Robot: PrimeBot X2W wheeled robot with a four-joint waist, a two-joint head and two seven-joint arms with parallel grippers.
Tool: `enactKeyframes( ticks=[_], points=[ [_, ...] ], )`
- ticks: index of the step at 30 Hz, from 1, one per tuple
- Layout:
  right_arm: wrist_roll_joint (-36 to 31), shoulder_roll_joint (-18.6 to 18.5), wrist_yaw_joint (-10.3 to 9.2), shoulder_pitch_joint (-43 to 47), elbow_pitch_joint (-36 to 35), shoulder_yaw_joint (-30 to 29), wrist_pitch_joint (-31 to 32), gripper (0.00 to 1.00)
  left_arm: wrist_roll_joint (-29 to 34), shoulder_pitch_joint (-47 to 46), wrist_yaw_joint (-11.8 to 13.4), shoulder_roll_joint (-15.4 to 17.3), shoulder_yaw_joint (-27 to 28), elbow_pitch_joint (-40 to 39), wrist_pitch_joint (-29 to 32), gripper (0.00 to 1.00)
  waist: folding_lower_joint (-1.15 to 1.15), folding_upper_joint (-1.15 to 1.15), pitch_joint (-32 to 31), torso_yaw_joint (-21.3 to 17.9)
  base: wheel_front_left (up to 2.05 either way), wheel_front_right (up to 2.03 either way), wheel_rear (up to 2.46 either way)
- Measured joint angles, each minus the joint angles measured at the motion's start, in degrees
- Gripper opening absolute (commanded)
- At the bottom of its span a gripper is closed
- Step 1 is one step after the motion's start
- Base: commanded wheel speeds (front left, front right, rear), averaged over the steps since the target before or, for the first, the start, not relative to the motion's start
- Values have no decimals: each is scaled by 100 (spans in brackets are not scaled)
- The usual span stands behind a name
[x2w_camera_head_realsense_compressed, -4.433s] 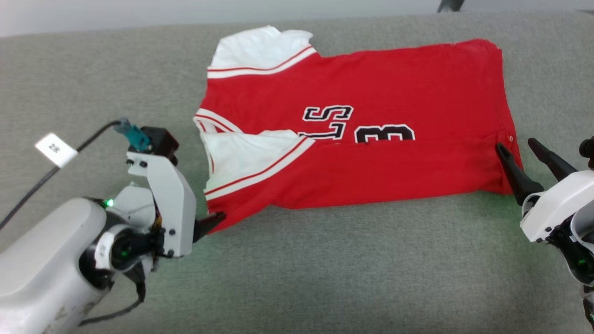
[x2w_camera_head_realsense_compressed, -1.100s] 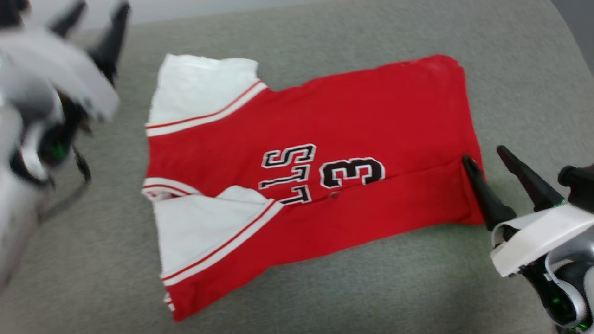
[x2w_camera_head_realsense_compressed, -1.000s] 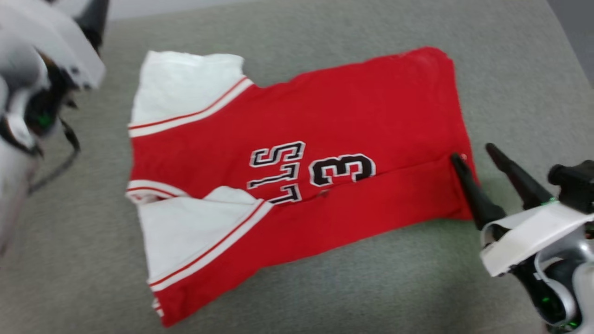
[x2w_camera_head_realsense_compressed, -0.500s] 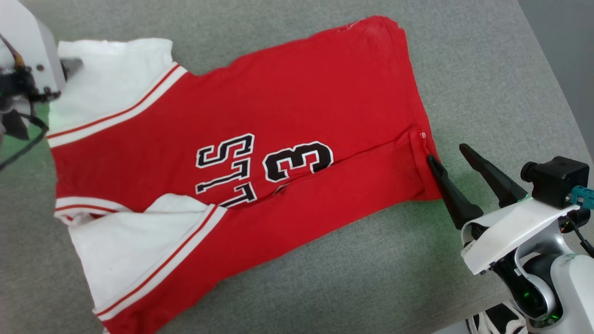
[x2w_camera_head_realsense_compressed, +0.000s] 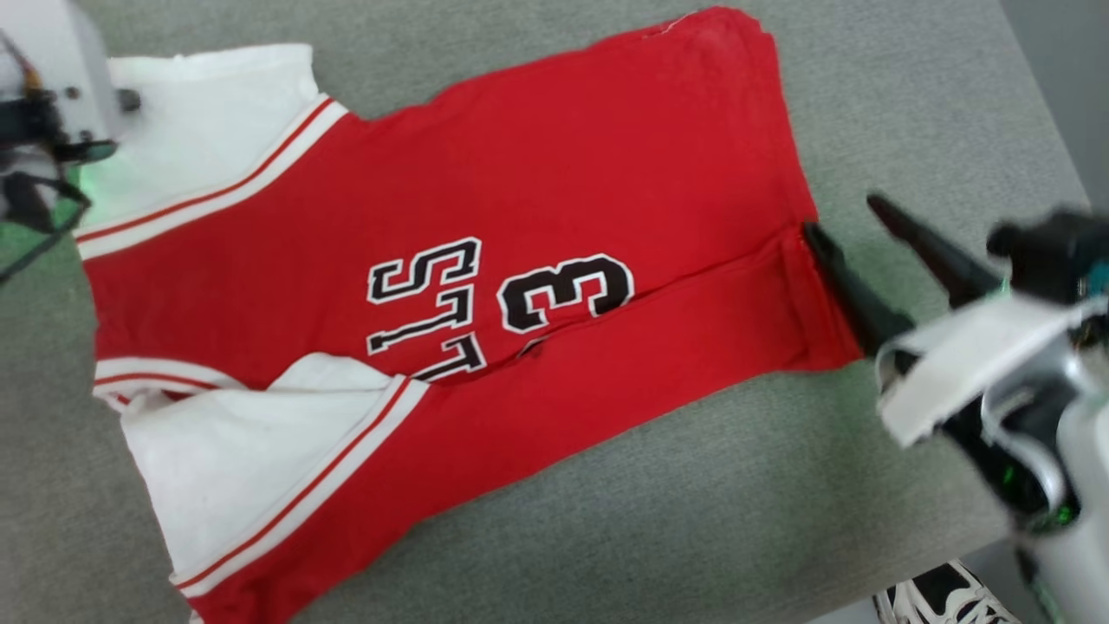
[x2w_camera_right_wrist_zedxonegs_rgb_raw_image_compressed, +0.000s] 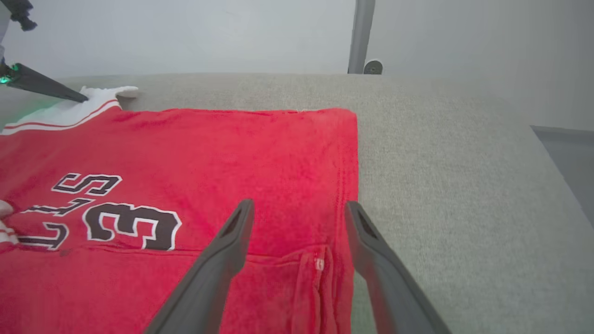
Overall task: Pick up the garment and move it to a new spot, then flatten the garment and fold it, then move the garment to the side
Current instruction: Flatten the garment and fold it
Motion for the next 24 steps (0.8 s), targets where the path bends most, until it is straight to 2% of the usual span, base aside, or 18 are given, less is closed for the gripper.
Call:
enactKeyframes(
  ticks=[4, 8, 11, 17, 24],
  points=[
    [223, -272, 0, -917, 360, 304, 610, 100, -18, -94, -94, -177, -3, -12, -165, 0, 0, 0, 60, 118, 0, 0, 0],
    [567, -589, 1, -2030, 1191, 578, 1436, 100, -13, -243, -144, -425, -76, -55, -244, 0, 0, 0, 141, 317, 0, 0, 0],
    [698, -738, 0, -2862, 1863, 698, 1793, 100, -14, -358, -179, -647, -123, -105, -300, 0, 0, 0, 221, 496, 0, 0, 0],
    [800, -735, 0, -3985, 3237, 1036, 2466, 100, -59, -534, -220, -910, -255, -235, -392, 0, 0, 0, 407, 859, 0, 0, 0],
    [813, -606, 1, -4648, 4381, 1294, 2573, 100, -183, -684, -236, -1011, -458, -613, -414, 0, 0, 0, 682, 1184, 0, 0, 0]
  ],
)
